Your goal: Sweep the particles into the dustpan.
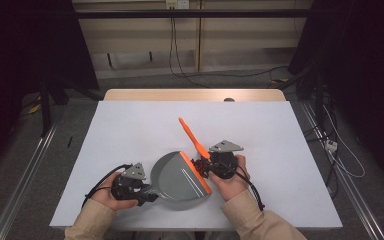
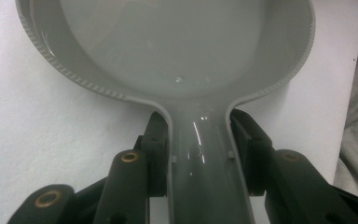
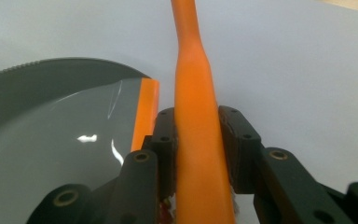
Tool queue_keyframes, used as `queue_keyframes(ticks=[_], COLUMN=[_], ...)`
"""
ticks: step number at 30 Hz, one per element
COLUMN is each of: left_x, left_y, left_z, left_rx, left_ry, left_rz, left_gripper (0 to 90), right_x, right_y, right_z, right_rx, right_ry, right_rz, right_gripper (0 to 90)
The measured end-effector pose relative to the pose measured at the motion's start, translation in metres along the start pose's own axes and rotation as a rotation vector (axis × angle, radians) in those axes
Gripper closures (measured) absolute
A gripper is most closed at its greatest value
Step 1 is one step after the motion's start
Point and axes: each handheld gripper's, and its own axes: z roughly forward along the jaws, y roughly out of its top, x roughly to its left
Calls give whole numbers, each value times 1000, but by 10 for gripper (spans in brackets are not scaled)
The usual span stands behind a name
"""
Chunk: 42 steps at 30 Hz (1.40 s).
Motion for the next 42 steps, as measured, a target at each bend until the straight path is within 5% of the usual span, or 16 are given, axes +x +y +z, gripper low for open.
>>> queue_keyframes(ticks=[7, 8, 24, 34, 42], left_x=[1, -1, 0, 0, 1], left_y=[2, 2, 2, 2, 0], left_z=[2, 3, 7, 6, 6], left_rx=[20, 2, 19, 18, 12], left_ry=[-1, 0, -1, -1, 3], left_rz=[17, -11, -19, -24, -27], left_gripper=[627, 627, 628, 628, 629], right_x=[4, 5, 22, 32, 38], right_y=[0, 0, -4, -2, 6], right_z=[1, 1, 4, 2, 2], right_rx=[-10, -12, -71, -105, -125], right_ry=[18, 29, 63, 75, 156], right_rz=[20, 27, 86, 61, 54], right_gripper=[697, 697, 696, 699, 705])
